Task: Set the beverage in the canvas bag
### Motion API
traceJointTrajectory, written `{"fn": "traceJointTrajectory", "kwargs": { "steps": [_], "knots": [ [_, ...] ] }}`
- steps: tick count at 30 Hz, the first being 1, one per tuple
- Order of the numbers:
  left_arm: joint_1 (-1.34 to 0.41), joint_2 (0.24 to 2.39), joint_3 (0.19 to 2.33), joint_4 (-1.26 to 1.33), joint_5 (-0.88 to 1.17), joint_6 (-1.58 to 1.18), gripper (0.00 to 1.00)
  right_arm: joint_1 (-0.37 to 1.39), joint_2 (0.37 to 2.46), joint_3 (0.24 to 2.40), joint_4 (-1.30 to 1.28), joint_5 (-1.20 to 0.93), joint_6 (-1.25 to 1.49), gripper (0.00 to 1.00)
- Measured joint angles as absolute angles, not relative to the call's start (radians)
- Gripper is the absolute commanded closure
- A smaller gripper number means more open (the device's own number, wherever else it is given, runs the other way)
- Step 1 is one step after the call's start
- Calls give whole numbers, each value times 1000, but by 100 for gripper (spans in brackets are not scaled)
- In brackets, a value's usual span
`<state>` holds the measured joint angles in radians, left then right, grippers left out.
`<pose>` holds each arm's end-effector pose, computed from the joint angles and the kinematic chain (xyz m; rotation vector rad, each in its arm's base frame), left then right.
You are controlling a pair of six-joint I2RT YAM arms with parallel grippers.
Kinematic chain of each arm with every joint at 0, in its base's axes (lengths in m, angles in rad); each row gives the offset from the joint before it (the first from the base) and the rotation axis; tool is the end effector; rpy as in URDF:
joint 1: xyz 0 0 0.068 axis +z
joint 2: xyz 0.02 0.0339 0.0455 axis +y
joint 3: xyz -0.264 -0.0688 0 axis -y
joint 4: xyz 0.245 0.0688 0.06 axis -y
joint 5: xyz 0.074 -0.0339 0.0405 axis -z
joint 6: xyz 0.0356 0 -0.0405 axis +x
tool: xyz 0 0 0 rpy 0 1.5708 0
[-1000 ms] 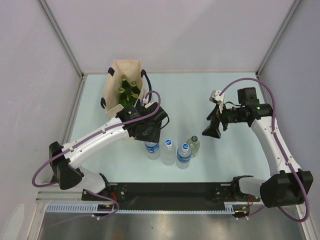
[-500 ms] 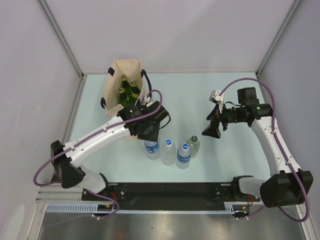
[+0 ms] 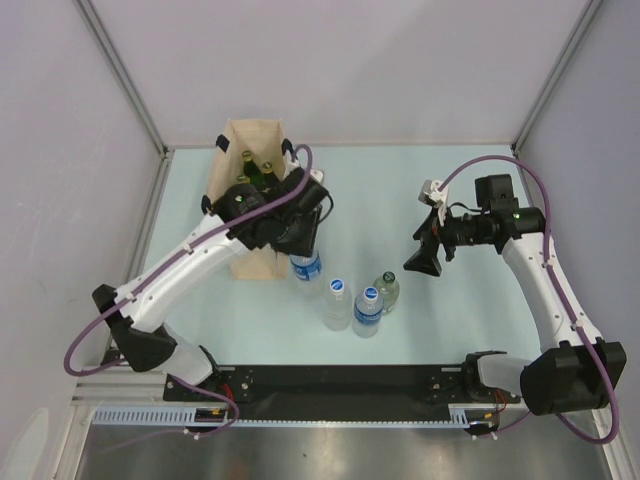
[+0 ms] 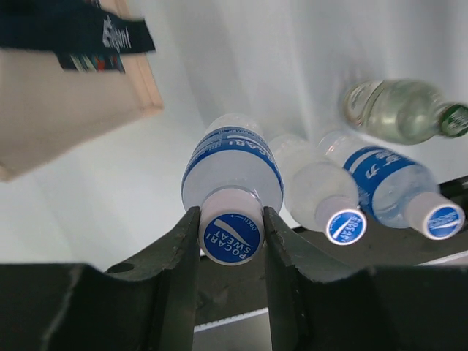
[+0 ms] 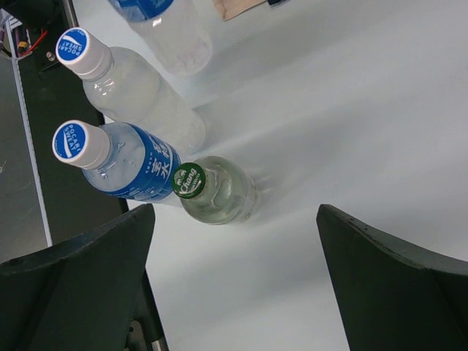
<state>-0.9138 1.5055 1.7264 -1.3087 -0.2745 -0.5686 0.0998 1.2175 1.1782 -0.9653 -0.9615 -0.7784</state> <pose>0.1780 -0.2150 0.3933 0.3593 2.5760 -0.1674 0.2224 0.0516 0.3319 -1.2220 1.8264 0.8582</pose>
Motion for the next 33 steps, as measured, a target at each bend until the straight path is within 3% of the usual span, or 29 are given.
{"fn": "traceJointTrajectory", "kwargs": {
  "steps": [14,33],
  "knots": [
    [-619,1677,2426,-1295,-196,-374,100,99,1227,1180,-943,-970,-752,0],
    [-426,1635,2450,-1093,-205,-311,100,96,1272,1193,-935,-969,-718,0]
  ]
}}
